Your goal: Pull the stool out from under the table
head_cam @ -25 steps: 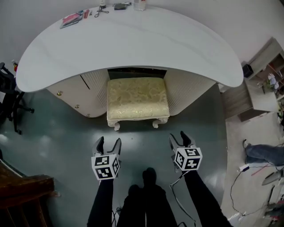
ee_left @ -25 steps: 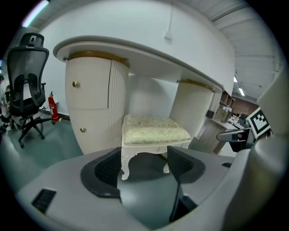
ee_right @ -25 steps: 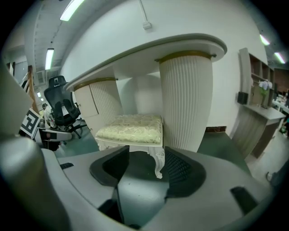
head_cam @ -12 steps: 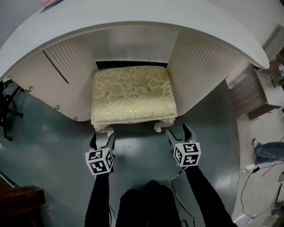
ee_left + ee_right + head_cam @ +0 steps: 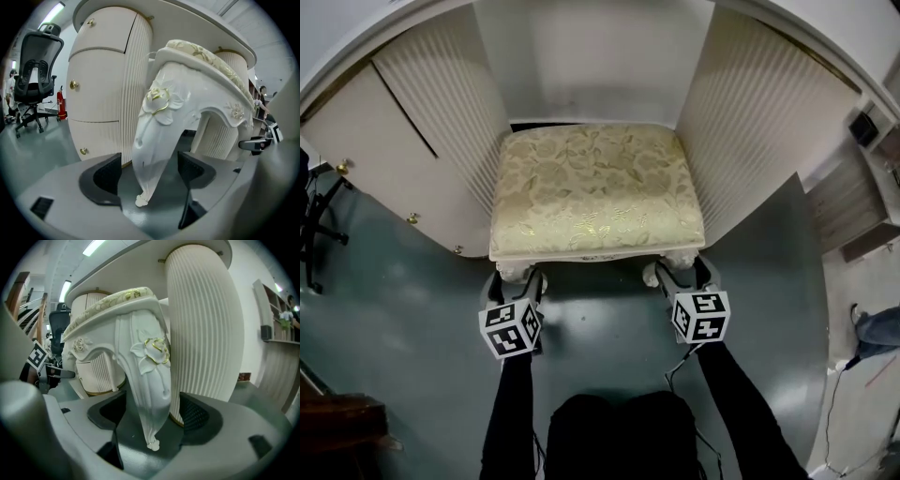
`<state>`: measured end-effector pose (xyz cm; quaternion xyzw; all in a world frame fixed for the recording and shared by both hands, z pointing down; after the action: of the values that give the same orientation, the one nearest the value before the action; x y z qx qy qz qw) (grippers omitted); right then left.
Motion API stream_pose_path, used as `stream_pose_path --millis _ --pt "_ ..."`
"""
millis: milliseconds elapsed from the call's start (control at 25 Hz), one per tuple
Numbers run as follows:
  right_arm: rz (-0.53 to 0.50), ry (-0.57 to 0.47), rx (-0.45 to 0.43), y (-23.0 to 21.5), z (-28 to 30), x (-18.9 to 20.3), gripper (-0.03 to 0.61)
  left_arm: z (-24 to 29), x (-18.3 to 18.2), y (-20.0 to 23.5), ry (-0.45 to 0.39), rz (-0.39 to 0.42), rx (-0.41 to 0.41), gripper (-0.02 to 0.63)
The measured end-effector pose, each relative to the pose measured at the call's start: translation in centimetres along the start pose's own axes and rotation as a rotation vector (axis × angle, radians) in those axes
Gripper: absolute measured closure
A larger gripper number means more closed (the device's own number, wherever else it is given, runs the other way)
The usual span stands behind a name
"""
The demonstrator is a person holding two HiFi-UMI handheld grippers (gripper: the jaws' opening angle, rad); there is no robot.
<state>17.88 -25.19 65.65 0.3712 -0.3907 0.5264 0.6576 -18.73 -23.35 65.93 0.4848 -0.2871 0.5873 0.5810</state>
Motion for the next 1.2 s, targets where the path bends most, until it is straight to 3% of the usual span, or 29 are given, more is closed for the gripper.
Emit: stream_pose_path --millis 320,360,400,480,1200 --pt "-0.011 -0.03 -0.014 0.5 2.6 -0.9 0.233 2.0 0.4 1.0 0.004 0.017 0.014 0.245" --pt "-0.013 -0.033 -0.015 0.6 2.7 -1.0 0.236 2.0 0.4 1.0 0.007 0.033 0.016 0.275" --pt "-0.019 -0.036 -0.011 0.6 2.8 -1.1 0.27 2.1 0.3 0.9 0.011 0.051 0.018 0.335" --pt "-0.04 -0.048 0.002 0.6 3.0 -1.4 0.346 2.2 0.2 0.6 0.017 0.083 0.019 0.395" --pt "-0.064 -0.018 0.013 0.8 2.5 -1.5 0.365 1.9 0.2 0.4 0.064 0.091 0.021 0.402"
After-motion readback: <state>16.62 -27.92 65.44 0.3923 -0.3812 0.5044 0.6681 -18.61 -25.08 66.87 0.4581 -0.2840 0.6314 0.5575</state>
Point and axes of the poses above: the fingertips, and each gripper's own axes: z forward along the fingers, y to its left, x out of its underside, the point moved 6 cm from there along -z, backward along the fingers, and after that the axes turned 9 degrees about x, right-handed, at the moved point
